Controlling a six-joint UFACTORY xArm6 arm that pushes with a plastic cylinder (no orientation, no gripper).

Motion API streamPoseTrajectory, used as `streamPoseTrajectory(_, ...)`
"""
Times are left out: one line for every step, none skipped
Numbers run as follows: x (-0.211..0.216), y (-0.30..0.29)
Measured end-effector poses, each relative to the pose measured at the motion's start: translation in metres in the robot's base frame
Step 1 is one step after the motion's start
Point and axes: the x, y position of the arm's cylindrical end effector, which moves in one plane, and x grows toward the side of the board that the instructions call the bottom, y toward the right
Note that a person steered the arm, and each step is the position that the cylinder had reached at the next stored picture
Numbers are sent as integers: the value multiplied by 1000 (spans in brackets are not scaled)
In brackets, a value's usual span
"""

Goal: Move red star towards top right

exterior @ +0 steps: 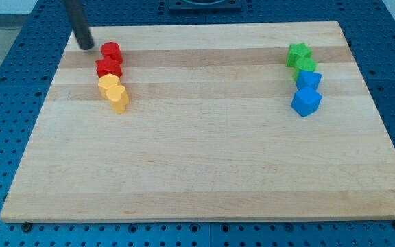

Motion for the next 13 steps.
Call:
streamPoseTrajectory(43, 21)
streamPoseTrajectory(59, 65)
streamPoseTrajectory(59, 122)
streamPoseTrajectory(59, 71)
streamPoseTrajectory(67, 24)
streamPoseTrajectory(92, 64)
streamPoseTrajectory(90, 144)
streamPoseTrajectory(60, 223)
streamPoseTrajectory(79, 211)
streamPoseTrajectory(123, 199)
streamPoseTrajectory(118, 243)
streamPoseTrajectory(71, 281)
streamPoseTrajectory(39, 296)
